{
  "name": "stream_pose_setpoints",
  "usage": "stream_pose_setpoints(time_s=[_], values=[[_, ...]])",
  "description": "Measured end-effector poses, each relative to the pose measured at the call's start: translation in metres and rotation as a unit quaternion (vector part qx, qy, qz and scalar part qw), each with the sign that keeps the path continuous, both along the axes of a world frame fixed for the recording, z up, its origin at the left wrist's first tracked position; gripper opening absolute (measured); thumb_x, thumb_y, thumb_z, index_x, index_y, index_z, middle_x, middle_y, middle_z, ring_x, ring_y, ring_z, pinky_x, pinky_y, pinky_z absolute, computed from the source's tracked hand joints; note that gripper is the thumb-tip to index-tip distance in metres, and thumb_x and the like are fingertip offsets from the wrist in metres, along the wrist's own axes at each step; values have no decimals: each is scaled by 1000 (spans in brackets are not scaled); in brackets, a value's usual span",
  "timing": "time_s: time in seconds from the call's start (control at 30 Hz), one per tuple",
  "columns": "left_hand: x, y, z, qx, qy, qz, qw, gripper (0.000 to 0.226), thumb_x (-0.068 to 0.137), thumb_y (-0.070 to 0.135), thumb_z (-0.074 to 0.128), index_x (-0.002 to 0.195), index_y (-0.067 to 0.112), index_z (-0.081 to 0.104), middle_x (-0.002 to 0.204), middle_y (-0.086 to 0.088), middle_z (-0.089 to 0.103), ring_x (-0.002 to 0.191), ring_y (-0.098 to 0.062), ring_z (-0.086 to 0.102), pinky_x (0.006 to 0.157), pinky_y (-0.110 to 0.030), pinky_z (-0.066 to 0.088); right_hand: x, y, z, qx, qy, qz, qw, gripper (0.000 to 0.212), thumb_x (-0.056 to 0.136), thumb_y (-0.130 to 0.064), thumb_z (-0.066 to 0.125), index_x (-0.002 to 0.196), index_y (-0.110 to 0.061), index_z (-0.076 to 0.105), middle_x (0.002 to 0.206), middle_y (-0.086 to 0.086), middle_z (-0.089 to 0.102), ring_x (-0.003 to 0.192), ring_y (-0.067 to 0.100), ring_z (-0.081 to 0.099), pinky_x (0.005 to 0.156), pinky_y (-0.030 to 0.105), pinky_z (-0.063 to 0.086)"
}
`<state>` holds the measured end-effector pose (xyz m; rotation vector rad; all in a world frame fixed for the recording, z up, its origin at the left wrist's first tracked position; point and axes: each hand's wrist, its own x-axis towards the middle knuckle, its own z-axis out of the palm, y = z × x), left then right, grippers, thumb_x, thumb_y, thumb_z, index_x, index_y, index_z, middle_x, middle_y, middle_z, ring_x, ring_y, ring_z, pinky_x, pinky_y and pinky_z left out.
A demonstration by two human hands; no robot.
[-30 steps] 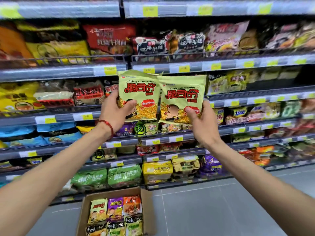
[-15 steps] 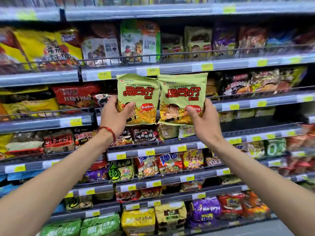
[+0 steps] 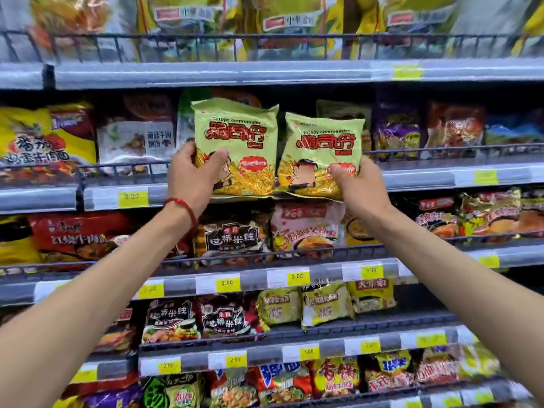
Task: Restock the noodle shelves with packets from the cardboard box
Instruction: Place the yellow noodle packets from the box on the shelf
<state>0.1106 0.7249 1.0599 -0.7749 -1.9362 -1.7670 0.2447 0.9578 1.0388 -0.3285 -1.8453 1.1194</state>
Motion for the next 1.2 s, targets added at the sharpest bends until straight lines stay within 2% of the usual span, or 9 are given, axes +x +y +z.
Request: stream_pose_setpoints(time_s=[0.07, 0.2, 0.3, 0.5, 0.77, 0.87, 1.0, 1.1, 1.2], values=[[-7, 11, 10, 29, -3, 19, 999, 77, 80, 60, 69, 137, 10, 51, 135, -4, 59, 122, -19, 57, 104, -43, 48, -14, 13, 14, 7, -6, 3, 1000, 20, 96, -32, 61, 112, -20, 62, 107, -5, 70, 99, 15, 66, 91, 43, 54], [-31, 20, 21, 77, 3, 30, 997, 114, 52, 85, 71, 137, 11, 53, 136, -6, 60, 125, -22, 57, 105, -46, 47, -39, 32, 48, 11, 6, 0, 1000, 38, 84, -46, 65, 103, -13, 66, 102, 4, 71, 94, 21, 65, 86, 45, 53], [-35, 26, 28, 93, -11, 50, 994, 102, 57, 75, 75, 133, 11, 56, 134, -4, 62, 123, -20, 59, 107, -46, 45, -60, 45, 71, 14, 3, 11, 1000, 65, 69, -60, 65, 112, -11, 65, 111, 7, 70, 104, 26, 65, 91, 46, 54], [-41, 33, 30, 96, -33, 71, 992, 108, 53, 79, 76, 134, 10, 55, 133, -9, 62, 121, -24, 60, 102, -50, 48, -78, 59, 89, 104, -114, 12, 988, 35, 89, -34, 72, 97, -9, 49, 100, 9, 56, 91, 25, 52, 72, 29, 37], [-41, 32, 31, 69, -26, 100, 992, 114, 53, 88, 68, 138, 13, 51, 139, -8, 57, 128, -26, 55, 104, -50, 47, -113, 60, 99, 277, -307, -26, 910, 54, 100, -32, 57, 141, -1, 40, 138, 21, 52, 121, 36, 54, 92, 34, 46], [-30, 37, 37, 69, -24, 86, 994, 101, 61, 82, 64, 134, 13, 54, 135, -6, 60, 125, -26, 56, 105, -50, 46, -121, 62, 102, 302, -333, -41, 892, 35, 100, -35, 56, 119, -5, 55, 128, 19, 59, 101, 33, 58, 76, 30, 43], [-34, 44, 39, 76, -66, 56, 993, 84, 79, 64, 63, 142, 13, 44, 142, -4, 53, 126, -21, 53, 105, -40, 41, -126, 64, 101, 290, -332, -60, 896, 42, 95, -47, 62, 110, -9, 50, 126, 19, 57, 83, 29, 50, 70, 30, 43], [-36, 51, 43, 88, -81, 59, 991, 39, 94, 34, 59, 123, 8, 55, 121, -10, 65, 96, -17, 61, 82, -32, 47, -121, 67, 105, 297, -337, -50, 892, 49, 92, -51, 62, 110, -7, 54, 125, 18, 59, 93, 32, 56, 73, 30, 43], [-28, 63, 50, 91, -82, 49, 991, 37, 89, 31, 59, 118, 8, 58, 113, -12, 69, 95, -24, 66, 94, -49, 49, -106, 73, 106, 309, -337, -39, 889, 49, 94, -49, 60, 114, -4, 60, 122, 19, 62, 105, 34, 59, 78, 29, 41]])
